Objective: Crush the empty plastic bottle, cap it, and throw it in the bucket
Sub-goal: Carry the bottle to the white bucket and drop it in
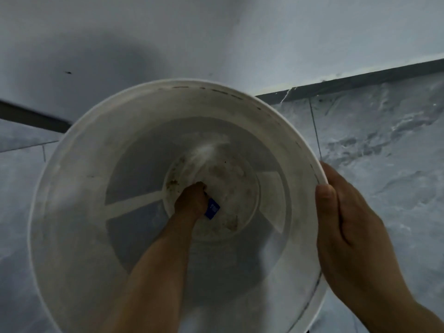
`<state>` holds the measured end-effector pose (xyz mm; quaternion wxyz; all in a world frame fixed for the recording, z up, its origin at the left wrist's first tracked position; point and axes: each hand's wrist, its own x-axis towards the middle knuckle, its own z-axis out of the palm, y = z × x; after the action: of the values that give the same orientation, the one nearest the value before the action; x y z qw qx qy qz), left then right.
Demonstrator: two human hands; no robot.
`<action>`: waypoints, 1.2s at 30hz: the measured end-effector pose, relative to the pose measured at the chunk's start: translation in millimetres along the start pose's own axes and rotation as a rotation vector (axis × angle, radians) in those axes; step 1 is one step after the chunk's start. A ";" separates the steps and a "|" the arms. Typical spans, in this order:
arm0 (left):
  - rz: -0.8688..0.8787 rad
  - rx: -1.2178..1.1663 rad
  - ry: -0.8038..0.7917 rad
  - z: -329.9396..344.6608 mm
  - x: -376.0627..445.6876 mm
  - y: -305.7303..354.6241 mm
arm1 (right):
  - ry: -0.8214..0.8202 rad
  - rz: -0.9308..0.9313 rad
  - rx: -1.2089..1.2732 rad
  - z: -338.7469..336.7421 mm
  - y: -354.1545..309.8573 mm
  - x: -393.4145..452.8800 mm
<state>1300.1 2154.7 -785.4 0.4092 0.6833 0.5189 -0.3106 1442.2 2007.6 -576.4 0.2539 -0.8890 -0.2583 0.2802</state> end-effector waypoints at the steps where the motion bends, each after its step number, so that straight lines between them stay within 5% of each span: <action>1: -0.004 0.013 0.001 0.5 0.1 0.9 | 0.003 0.000 0.000 0.0 -0.2 -0.1; 16: 0.030 -0.037 0.067 -16.9 -40.3 6.2 | -0.059 0.022 0.020 -2.1 -3.7 -0.7; 29: 0.077 -0.056 0.163 -64.4 -194.8 16.9 | -0.311 0.154 0.020 -29.5 -27.5 7.3; 36: 0.107 -0.101 0.255 -97.5 -268.8 26.9 | -0.275 0.226 0.082 -70.6 -72.7 -15.8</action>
<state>1253.8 2114.9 -504.8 0.3896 0.7224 0.5446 -0.1725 1452.4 2030.1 -476.9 0.2192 -0.8546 -0.1772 0.4362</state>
